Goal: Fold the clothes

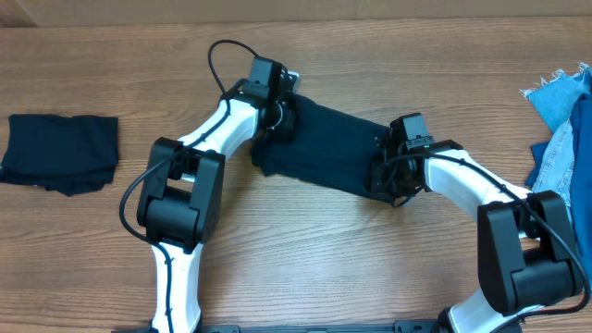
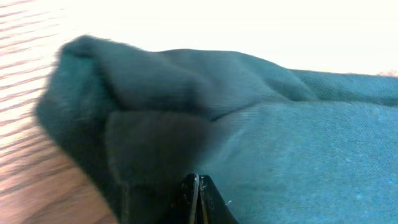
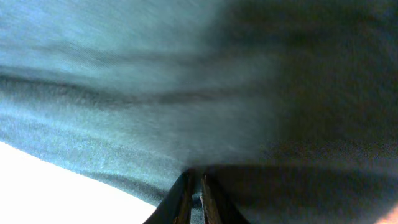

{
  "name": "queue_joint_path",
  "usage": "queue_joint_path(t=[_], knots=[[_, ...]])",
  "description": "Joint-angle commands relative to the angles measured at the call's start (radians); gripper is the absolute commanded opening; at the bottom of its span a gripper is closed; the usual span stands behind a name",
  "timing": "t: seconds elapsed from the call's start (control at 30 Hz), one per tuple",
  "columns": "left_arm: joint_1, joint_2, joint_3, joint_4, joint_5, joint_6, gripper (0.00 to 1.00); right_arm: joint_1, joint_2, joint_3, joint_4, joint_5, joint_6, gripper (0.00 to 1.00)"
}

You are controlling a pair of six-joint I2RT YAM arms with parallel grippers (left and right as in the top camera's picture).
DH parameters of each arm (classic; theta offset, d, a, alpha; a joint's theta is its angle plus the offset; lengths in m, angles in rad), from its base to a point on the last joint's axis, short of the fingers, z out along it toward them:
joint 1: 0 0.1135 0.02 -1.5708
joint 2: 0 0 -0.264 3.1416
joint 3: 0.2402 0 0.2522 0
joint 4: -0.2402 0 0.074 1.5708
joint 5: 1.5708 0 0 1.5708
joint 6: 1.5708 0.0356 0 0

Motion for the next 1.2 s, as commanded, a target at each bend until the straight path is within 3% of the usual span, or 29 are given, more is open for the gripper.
queue_joint_path(t=[0.0,0.17,0.3,0.37,0.57,0.8,0.87,0.9,1.07,1.17], knots=[[0.077,0.041,0.034,0.004,-0.044,-0.041,0.04,-0.006,0.054,-0.069,-0.091,0.317,0.102,0.12],[0.099,0.041,0.137,-0.061,-0.044,-0.037,0.04,-0.006,0.054,-0.058,-0.097,0.377,0.095,0.19],[0.099,0.016,0.319,-0.214,-0.049,0.025,0.17,-0.004,-0.020,0.017,-0.106,0.169,-0.070,0.28],[0.099,-0.008,0.399,-0.299,-0.056,0.035,0.18,-0.005,-0.089,0.057,-0.139,0.124,-0.072,0.31],[0.098,-0.228,0.601,-0.619,-0.126,0.038,0.18,-0.119,-0.238,0.166,-0.157,-0.084,0.008,0.82],[0.098,-0.459,0.602,-0.831,-0.128,0.039,0.29,-0.363,-0.104,0.160,-0.194,-0.146,0.002,0.86],[0.098,-0.496,0.602,-0.872,-0.128,0.039,0.52,-0.380,0.040,0.160,-0.167,-0.223,-0.085,0.84],[0.098,-0.497,0.602,-0.880,-0.127,0.039,0.54,-0.380,0.061,0.160,-0.157,-0.225,-0.084,0.84],[0.098,-0.510,0.602,-0.992,-0.117,0.039,0.54,-0.377,0.193,0.159,-0.113,-0.330,-0.135,0.82],[0.098,-0.530,0.602,-1.044,-0.118,0.043,0.54,-0.364,0.230,0.159,-0.096,-0.384,-0.162,0.73]])
